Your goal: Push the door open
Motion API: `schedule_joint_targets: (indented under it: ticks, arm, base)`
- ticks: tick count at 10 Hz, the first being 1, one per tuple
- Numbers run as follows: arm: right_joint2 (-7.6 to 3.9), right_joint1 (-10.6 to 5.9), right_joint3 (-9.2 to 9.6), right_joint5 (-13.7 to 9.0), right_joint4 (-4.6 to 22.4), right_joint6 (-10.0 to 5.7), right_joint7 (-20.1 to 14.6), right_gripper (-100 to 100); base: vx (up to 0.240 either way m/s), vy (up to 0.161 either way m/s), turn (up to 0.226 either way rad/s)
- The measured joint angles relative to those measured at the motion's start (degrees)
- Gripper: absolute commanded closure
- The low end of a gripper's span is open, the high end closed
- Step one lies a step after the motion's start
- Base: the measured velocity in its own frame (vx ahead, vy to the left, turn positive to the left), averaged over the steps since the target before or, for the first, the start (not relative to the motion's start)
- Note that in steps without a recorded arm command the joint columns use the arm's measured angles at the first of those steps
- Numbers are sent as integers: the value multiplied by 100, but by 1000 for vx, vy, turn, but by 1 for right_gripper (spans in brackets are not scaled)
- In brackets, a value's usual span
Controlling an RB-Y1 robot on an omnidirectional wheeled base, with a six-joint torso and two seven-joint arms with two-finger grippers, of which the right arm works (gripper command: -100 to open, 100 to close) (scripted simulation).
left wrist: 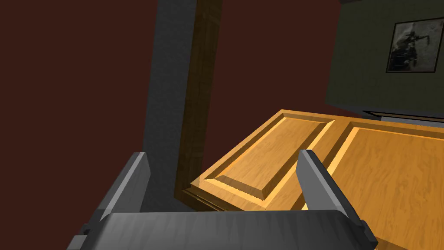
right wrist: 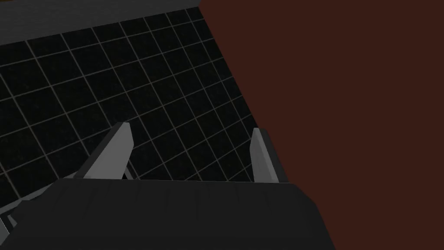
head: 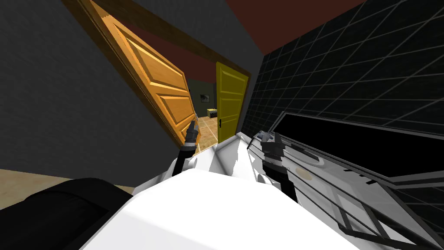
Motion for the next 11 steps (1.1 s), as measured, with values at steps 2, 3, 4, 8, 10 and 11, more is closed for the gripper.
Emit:
schedule_joint_targets:
  ticks: [2, 3, 4, 8, 10, 11]
  arm:
    - [-61, -9, 29, -102, 149, -81, -99, -100]
    - [-86, -56, 45, -164, 253, -122, -160, -100]
    - [-116, -65, 71, -233, 345, -168, -229, -100]
    - [-239, -151, 152, -547, 797, -400, -550, -100]
    - [-283, -234, 183, -696, 1068, -514, -697, -100]
    - [-307, -242, 209, -778, 1171, -577, -785, -100]
  base:
    - [138, -19, 232]
    - [165, -24, 227]
    - [178, -25, 283]
    - [111, -46, 224]
    - [91, -55, 263]
    - [114, -55, 220]
